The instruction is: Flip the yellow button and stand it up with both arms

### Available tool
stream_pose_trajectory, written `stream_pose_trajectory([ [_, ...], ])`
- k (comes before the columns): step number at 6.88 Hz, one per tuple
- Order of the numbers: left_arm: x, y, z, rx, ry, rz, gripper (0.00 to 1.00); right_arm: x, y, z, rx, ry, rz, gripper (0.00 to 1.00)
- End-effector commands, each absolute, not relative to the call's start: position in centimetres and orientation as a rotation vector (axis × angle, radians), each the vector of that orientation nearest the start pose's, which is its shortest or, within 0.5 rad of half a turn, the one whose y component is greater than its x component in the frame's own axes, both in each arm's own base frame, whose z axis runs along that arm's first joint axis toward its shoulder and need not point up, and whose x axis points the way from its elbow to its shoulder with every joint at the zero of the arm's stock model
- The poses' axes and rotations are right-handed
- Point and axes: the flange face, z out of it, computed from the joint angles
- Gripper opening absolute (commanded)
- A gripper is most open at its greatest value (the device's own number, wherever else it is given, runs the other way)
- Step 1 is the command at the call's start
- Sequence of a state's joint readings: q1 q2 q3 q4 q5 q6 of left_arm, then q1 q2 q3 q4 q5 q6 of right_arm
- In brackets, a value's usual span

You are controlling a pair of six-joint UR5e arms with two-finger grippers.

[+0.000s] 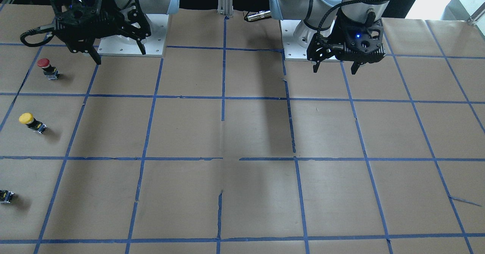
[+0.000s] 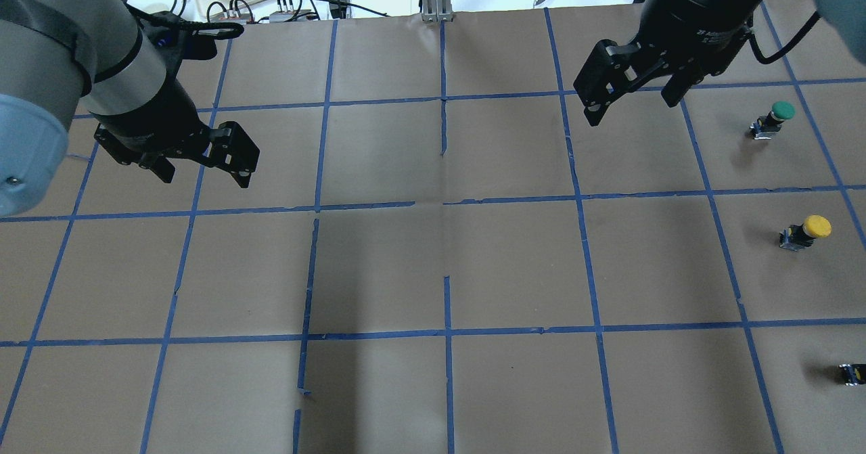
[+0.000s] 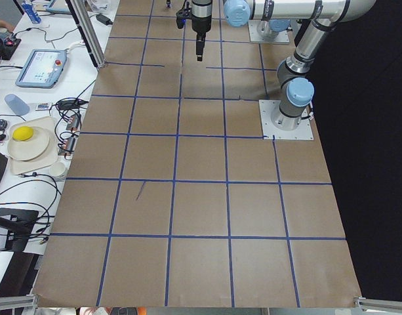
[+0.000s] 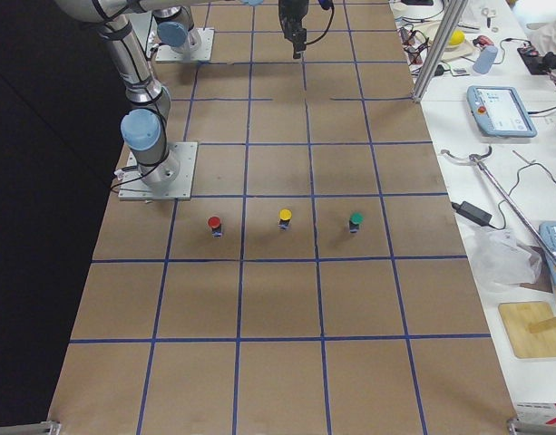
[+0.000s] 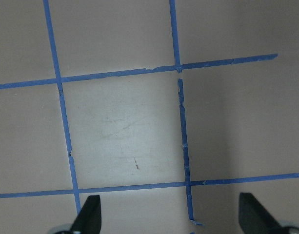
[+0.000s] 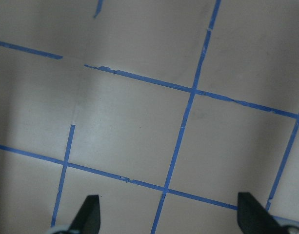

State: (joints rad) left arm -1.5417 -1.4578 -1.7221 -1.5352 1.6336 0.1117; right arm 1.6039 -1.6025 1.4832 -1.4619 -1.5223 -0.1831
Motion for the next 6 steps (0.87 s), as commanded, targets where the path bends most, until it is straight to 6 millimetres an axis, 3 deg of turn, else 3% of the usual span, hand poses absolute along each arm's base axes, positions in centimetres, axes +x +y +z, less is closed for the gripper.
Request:
stream_pose_trajectory([
  [1,-11.40,-44.78,46.88,0.116,3.077,0.014,1.00,15.16,-47.86,53.69,-0.212,3.136,-0.072,1.00],
  [6,-11.46,-44.46,47.19,0.113,3.081,0.004,1.00,15.22,-48.08,53.19,-0.154,3.134,-0.077,1.00],
])
